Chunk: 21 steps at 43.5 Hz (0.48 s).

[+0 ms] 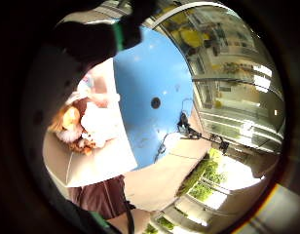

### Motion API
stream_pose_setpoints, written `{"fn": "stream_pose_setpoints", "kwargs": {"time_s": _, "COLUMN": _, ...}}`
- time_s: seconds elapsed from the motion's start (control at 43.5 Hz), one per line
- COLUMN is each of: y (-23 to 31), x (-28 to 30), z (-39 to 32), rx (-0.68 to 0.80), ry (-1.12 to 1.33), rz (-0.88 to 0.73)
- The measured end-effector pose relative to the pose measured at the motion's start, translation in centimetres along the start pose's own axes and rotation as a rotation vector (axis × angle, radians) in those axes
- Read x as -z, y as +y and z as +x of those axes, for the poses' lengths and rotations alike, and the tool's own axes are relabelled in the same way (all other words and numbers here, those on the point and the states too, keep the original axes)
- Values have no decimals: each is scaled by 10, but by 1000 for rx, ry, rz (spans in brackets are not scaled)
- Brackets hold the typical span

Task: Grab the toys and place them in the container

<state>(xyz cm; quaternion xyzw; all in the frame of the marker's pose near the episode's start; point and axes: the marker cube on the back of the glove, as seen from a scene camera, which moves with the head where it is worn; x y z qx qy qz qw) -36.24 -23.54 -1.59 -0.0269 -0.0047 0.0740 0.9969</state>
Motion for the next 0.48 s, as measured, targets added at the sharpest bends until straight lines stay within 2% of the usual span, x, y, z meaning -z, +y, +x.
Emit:
{"fn": "stream_pose_setpoints", "kwargs": {"time_s": 0.069, "y": 9, "x": -8, "z": 16, "rx": 187, "ry": 41, "rz": 20}}
{"fn": "stream_pose_setpoints", "kwargs": {"time_s": 0.115, "y": 12, "x": -10, "z": 22, "rx": 241, "ry": 50, "rz": 25}}
{"fn": "stream_pose_setpoints", "kwargs": {"time_s": 0.483, "y": 31, "x": -10, "z": 29, "rx": 233, "ry": -63, "rz": 92}}
